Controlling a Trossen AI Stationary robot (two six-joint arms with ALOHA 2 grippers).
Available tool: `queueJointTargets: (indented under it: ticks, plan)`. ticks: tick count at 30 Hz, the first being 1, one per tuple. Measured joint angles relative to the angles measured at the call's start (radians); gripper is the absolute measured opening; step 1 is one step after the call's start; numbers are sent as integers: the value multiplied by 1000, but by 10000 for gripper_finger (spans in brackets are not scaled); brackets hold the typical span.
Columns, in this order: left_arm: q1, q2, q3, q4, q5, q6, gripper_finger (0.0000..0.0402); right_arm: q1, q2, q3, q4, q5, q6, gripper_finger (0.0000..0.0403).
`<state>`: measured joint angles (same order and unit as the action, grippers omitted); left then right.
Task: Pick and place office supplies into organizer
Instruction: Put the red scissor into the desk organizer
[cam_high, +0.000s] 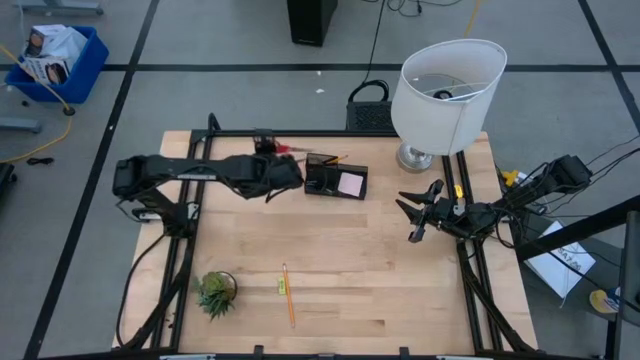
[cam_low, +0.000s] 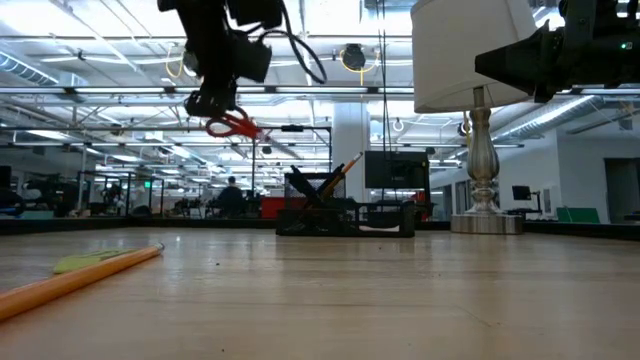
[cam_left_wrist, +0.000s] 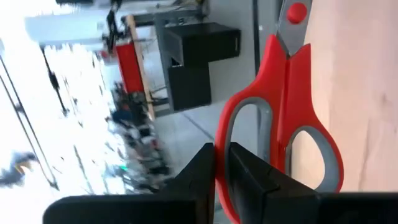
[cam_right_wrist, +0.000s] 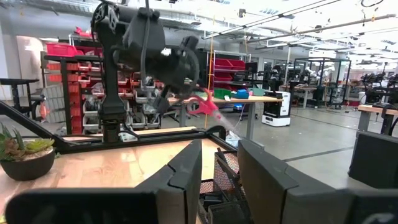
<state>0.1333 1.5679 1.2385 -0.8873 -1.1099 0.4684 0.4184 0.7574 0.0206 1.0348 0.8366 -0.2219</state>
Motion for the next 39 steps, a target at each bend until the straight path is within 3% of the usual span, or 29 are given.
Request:
queueJointTargets:
  ticks: [7, 13, 21, 25, 32, 39]
  plan:
    - [-27, 52, 0, 45, -104, 222, 42, 0, 0, 0, 0, 0, 0, 100]
    - [-28, 46, 0, 192, -152, 468, 42, 0, 0, 0, 0, 0, 0, 100]
    - [-49, 45, 0, 400, -67, 740, 42, 0, 0, 0, 0, 0, 0, 100]
    - [-52, 47, 0, 428, -49, 860, 42, 0, 0, 0, 0, 0, 0, 100]
    - [-49, 47, 0, 496, 15, 966, 42, 0, 0, 0, 0, 0, 0, 100]
    - [-49, 83, 0, 575, 34, 948, 42, 0, 0, 0, 0, 0, 0, 100]
